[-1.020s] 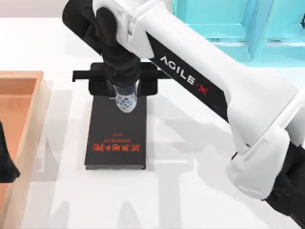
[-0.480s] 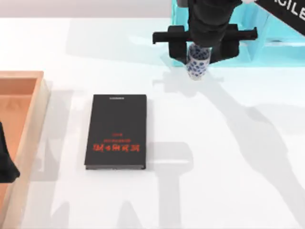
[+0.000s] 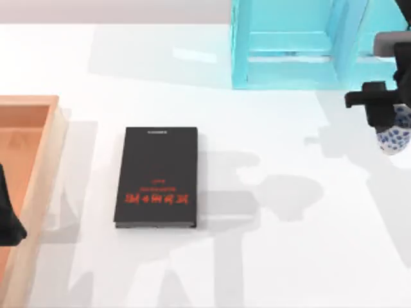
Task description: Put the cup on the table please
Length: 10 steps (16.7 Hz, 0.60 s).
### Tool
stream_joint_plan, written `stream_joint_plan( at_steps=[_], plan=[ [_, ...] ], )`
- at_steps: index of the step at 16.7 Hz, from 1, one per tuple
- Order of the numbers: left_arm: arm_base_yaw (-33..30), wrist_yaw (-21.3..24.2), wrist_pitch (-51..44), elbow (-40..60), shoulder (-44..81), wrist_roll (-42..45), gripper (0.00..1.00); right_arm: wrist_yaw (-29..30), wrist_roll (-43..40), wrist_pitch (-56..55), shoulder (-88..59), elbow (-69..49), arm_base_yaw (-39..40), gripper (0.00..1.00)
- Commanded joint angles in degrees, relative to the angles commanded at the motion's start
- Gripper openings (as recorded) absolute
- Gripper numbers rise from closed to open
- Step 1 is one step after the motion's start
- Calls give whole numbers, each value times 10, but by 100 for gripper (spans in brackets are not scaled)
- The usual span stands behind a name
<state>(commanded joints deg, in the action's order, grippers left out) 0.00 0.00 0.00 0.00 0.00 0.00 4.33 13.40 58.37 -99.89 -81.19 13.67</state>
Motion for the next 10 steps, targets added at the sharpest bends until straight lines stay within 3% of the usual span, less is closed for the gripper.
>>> stream_joint_plan(
  at_steps=[4, 10],
  plan=[
    [0, 0, 0, 0, 0, 0, 100, -13, -45, -47, 85, 97, -51, 0],
    [0, 0, 0, 0, 0, 0, 100, -15, -50, -51, 93, 108, -55, 0]
  ],
)
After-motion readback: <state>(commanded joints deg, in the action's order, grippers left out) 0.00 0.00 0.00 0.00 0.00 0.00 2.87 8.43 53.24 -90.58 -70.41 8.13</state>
